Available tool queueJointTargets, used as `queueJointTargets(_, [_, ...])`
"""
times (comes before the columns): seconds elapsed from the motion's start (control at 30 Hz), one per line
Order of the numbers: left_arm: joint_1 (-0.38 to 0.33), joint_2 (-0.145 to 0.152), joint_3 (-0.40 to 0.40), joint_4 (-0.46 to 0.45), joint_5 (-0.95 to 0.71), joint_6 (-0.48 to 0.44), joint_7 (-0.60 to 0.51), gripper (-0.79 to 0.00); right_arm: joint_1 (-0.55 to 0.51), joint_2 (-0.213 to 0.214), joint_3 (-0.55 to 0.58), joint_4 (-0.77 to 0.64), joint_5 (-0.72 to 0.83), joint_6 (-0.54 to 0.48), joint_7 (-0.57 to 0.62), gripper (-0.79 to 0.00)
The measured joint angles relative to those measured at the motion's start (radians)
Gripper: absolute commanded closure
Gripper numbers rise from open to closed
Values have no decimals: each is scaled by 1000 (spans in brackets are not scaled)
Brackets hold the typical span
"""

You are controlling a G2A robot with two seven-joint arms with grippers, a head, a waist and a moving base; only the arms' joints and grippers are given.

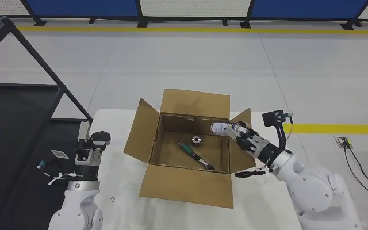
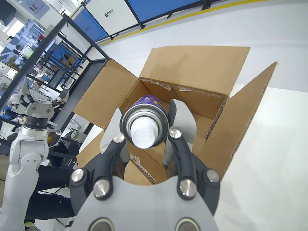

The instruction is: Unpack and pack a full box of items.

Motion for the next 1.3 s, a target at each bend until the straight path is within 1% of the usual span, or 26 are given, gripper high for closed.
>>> queueJointTargets(0.13, [0, 0, 0, 0, 0, 0, 0, -785, -44, 8, 78, -59, -5, 3, -23, 0])
queueJointTargets(0.2, [0, 0, 0, 0, 0, 0, 0, -785, -75, 13, 135, -90, -19, 18, -43, 0])
queueJointTargets(0.27, [0, 0, 0, 0, 0, 0, 0, -785, -85, 14, 160, -98, -23, 24, -48, 0])
queueJointTargets(1.3, [0, 0, 0, 0, 0, 0, 0, -785, -83, 14, 153, -97, -23, 23, -47, 0])
